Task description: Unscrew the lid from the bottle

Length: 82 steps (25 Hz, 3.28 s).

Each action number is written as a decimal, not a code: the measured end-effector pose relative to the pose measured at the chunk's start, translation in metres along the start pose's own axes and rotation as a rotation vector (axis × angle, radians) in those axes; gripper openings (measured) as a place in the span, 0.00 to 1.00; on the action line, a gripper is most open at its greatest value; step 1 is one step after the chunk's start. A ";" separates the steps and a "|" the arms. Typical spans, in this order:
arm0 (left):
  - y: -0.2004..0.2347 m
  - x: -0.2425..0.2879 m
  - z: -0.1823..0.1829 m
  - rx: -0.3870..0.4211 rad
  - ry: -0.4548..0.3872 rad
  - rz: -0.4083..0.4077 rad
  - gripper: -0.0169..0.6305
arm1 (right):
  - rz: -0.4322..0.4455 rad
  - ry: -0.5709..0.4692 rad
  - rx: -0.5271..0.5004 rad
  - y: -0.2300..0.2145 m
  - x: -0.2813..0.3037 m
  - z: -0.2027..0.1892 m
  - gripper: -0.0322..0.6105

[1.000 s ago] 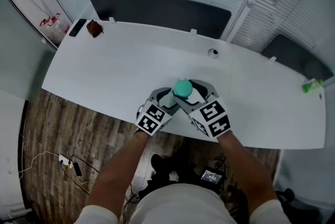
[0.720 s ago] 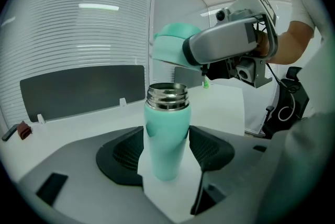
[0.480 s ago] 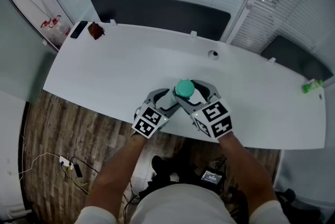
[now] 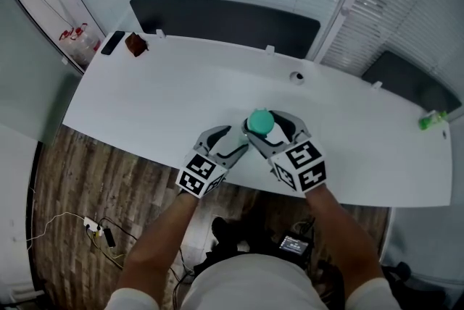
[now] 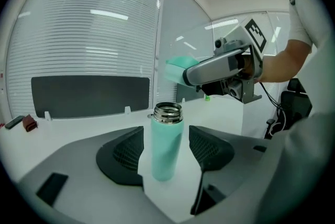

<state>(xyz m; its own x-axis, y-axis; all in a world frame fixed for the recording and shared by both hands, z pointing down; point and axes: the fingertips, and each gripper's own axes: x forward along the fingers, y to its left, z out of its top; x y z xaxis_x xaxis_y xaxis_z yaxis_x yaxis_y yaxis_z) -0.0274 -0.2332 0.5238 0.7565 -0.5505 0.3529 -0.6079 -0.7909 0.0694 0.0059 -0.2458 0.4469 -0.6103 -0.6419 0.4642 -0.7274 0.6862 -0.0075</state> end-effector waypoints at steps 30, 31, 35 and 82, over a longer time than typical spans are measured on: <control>-0.029 -0.096 0.095 -0.388 -0.430 -0.034 0.20 | -0.021 -0.206 0.172 0.011 -0.071 0.045 0.52; -0.030 -0.100 0.098 -0.399 -0.444 -0.035 0.19 | -0.020 -0.215 0.183 0.011 -0.074 0.047 0.52; -0.034 -0.115 0.109 -0.441 -0.492 -0.047 0.17 | -0.013 -0.248 0.224 0.013 -0.090 0.051 0.52; -0.097 -0.191 0.097 -0.742 -0.618 -0.157 0.13 | 0.054 -0.340 0.657 0.045 -0.182 -0.019 0.52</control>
<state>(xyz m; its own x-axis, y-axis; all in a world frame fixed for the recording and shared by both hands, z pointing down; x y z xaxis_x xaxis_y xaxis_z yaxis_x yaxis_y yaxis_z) -0.0893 -0.0777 0.3591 0.7064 -0.6634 -0.2467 -0.3264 -0.6146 0.7181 0.0899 -0.0912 0.3789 -0.6364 -0.7567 0.1495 -0.6666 0.4420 -0.6003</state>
